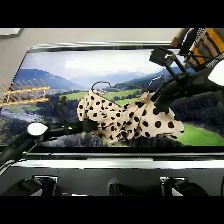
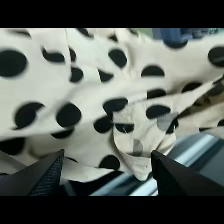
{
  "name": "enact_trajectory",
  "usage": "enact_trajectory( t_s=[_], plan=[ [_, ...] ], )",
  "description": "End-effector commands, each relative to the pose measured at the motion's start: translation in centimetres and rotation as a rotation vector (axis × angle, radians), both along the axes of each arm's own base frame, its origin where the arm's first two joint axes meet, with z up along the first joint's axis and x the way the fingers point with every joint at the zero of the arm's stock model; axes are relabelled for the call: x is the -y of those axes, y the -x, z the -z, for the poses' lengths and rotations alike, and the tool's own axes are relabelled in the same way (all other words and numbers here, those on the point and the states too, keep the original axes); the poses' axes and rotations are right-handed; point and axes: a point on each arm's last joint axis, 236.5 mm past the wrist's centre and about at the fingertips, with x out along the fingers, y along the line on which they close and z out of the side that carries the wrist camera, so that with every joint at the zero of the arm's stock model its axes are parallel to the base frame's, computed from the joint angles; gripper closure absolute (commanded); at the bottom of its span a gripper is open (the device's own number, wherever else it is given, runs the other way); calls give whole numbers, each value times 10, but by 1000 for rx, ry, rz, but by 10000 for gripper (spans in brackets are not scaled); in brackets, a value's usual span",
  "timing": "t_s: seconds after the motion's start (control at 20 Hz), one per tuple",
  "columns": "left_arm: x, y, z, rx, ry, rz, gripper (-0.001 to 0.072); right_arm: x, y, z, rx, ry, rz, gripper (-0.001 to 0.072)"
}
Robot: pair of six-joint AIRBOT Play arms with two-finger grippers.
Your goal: Fold the clothes and pants, and hang the long-sleeved shirts on hangers.
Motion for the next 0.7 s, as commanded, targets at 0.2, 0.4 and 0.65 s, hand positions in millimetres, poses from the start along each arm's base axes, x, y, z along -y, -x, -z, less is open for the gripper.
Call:
enact_trajectory(
  t_s=[0.2,0.4,0.65],
  plan=[
    [66,7,38,-173,215,20,103,1,3,1,-42,-21,62,695],
    [73,4,43,-183,264,17,103,1,3,1,-46,-26,72,695],
    [76,-7,43,-172,306,-19,103,1,3,1,-59,-38,100,695]
  ],
)
